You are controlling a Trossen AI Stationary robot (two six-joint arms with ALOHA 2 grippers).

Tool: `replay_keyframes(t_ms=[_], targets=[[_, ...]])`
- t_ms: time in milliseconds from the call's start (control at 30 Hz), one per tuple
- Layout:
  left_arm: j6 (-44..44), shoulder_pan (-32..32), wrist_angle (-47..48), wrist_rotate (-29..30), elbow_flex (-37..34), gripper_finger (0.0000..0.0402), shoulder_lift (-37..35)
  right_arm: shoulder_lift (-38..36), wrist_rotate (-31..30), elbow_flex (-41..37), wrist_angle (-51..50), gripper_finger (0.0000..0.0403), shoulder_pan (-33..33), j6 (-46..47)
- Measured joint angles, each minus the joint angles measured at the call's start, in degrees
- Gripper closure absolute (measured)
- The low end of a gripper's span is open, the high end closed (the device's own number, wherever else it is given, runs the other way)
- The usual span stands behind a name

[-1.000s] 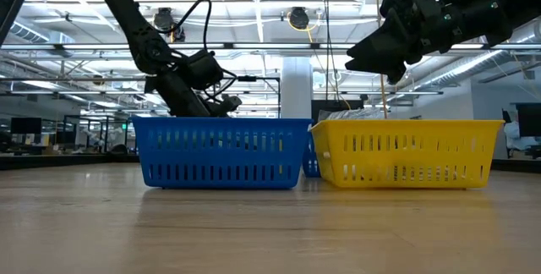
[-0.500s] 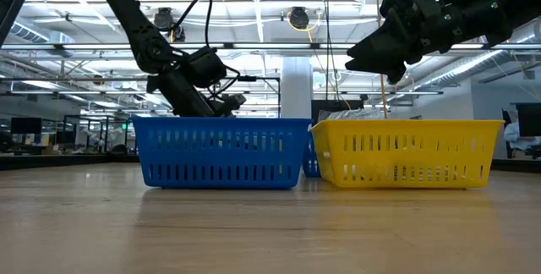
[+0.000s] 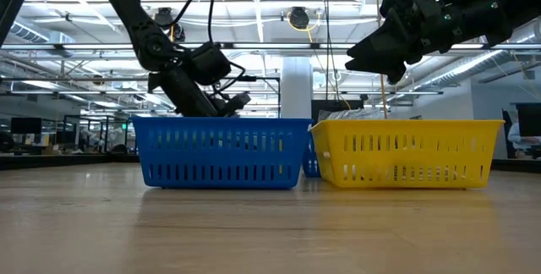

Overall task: Pick & Place Travel size toiletries
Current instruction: Put the black hairbrush into the right blue bin

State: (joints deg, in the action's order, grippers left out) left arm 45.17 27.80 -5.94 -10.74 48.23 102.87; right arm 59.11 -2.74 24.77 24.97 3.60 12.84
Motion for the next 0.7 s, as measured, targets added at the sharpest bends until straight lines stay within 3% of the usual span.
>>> replay_keyframes(t_ms=[533,600,700], targets=[[-0.60,-2.55,-3.41,-1.11,0.28,0.0224,4.01,0.00,-0.02,-0.02,0.02,0.0232,0.00,0.13],[-1.15,-2.52,-3.10,-1.34,0.28,0.0242,4.19,-0.01,0.00,-0.02,0.00,0.0232,-0.01,0.13],[-2.30,-2.35,-2.28,-1.21,0.26,0.0305,4.28,0.00,0.00,-0.02,-0.04,0.0232,0.00,0.13]])
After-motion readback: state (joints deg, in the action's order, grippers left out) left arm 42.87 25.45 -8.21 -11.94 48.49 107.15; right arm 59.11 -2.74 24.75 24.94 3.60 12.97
